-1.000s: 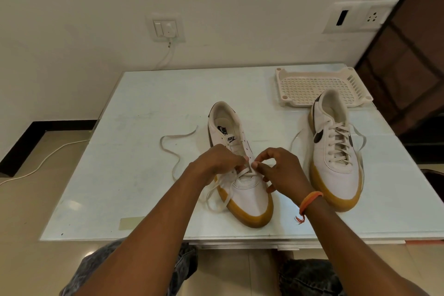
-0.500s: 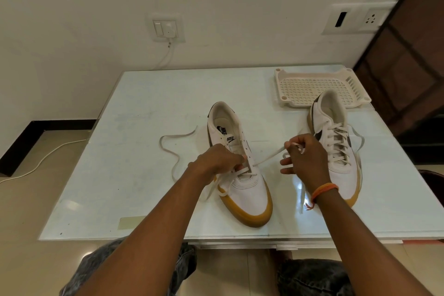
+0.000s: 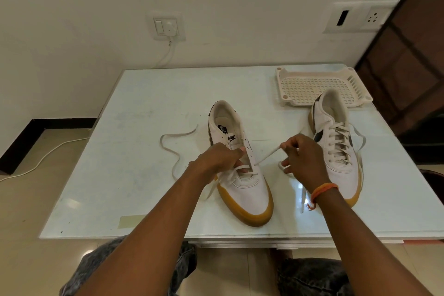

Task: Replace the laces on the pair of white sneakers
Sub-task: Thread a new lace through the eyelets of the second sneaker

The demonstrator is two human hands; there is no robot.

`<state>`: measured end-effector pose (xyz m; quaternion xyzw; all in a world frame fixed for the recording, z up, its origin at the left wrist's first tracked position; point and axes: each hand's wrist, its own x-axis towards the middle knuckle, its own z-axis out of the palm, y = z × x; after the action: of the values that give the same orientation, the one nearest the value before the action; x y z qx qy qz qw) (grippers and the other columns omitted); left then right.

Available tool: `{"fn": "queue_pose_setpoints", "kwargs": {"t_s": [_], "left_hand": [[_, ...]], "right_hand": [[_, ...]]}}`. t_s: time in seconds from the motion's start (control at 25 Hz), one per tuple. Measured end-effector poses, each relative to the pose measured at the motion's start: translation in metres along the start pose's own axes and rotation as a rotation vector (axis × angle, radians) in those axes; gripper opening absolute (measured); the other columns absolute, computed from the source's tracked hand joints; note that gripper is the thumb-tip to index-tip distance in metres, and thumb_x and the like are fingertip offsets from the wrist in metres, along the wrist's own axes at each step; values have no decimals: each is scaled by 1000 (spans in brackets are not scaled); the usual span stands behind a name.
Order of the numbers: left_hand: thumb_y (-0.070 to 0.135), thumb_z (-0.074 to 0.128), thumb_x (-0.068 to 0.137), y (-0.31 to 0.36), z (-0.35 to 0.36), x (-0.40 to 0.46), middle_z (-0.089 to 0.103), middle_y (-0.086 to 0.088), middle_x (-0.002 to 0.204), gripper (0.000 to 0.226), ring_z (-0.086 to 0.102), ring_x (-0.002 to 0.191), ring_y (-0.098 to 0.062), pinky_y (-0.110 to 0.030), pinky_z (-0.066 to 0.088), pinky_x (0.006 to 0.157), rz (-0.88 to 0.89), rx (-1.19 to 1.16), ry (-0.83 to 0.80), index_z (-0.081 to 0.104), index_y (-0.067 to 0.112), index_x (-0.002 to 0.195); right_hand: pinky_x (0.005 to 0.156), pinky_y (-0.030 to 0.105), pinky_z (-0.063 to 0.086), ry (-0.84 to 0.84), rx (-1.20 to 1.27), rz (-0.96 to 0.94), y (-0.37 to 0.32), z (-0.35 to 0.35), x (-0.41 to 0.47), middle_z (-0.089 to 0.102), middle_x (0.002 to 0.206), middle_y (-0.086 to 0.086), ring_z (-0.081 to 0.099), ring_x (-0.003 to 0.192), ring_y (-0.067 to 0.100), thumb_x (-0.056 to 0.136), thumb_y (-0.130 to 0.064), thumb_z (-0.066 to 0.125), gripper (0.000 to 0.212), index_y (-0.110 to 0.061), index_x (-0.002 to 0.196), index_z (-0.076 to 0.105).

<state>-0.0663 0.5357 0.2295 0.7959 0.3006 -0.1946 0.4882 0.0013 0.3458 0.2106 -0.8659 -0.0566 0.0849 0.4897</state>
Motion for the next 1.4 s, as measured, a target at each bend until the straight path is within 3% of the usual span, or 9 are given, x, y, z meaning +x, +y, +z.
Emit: {"fn": "queue_pose_setpoints", "kwargs": {"t_s": [0.12, 0.24, 0.36, 0.52, 0.64, 0.76, 1.0, 1.16, 1.4], "left_hand": [[50, 48, 98, 1, 0, -2, 68, 8, 77, 51, 57, 97, -16, -36, 42, 101, -4, -17, 4, 77, 8, 89], [48, 48, 98, 2, 1, -3, 67, 7, 74, 49, 57, 99, -19, -35, 40, 98, -7, -34, 6, 74, 11, 81], [48, 48, 98, 3, 1, -4, 65, 7, 77, 48, 55, 101, -19, -36, 40, 99, -14, -48, 17, 74, 9, 87], [44, 56, 95, 5, 1, -5, 64, 6, 81, 43, 56, 90, -15, -32, 44, 89, -1, -23, 23, 72, 5, 101], [46, 65, 88, 4, -3, -4, 69, -5, 101, 39, 60, 100, -21, -39, 48, 97, 8, 9, 20, 71, 9, 99], [51, 68, 81, 5, -6, -5, 71, 0, 94, 32, 60, 99, -20, -46, 40, 91, 106, 297, 100, 74, 20, 80], [46, 76, 78, 11, -5, -18, 68, 11, 96, 22, 53, 102, -15, -39, 23, 80, 259, 652, 179, 75, 28, 91], [34, 73, 83, 10, -3, -11, 70, 7, 94, 12, 56, 102, -17, -40, 26, 84, 204, 557, 161, 76, 24, 88], [37, 69, 75, 1, -10, -3, 73, -4, 98, 32, 63, 99, -21, -53, 46, 97, 127, 276, -31, 74, 10, 92]], "right_hand": [[46, 36, 56, 139, 115, 42, 6, -6, 5, 61, 100, 15, 65, 56, 22, 96, -10, 56, 8, -2, 94, 56], [45, 33, 54, -117, 169, 46, 1, 5, -4, 53, 114, 4, 68, 62, 24, 94, -22, 61, 21, -14, 113, 56], [48, 32, 56, -360, 16, -11, -6, 17, -13, 60, 103, 0, 69, 65, 21, 92, -26, 65, 19, -11, 103, 63], [56, 37, 60, -417, 23, -7, -5, 14, -12, 64, 96, 5, 69, 68, 22, 92, -21, 64, 15, -7, 95, 65], [61, 40, 61, -457, 37, -4, -4, 9, -9, 65, 101, 5, 70, 70, 22, 94, -10, 61, 7, -11, 98, 66], [59, 36, 60, -480, 8, -30, -4, 9, -9, 64, 103, 2, 70, 72, 21, 92, -3, 60, 15, -13, 102, 66], [55, 29, 58, -452, -15, -97, -4, 10, -10, 68, 94, 0, 70, 71, 17, 86, -18, 72, 13, -12, 96, 69], [53, 26, 57, -444, -22, -110, -4, 11, -9, 66, 91, 0, 69, 70, 17, 86, -17, 72, 9, -11, 91, 68], [60, 30, 58, -433, 16, -74, -3, 10, -8, 68, 91, 7, 70, 69, 17, 93, -13, 62, 5, -9, 91, 61]]}}
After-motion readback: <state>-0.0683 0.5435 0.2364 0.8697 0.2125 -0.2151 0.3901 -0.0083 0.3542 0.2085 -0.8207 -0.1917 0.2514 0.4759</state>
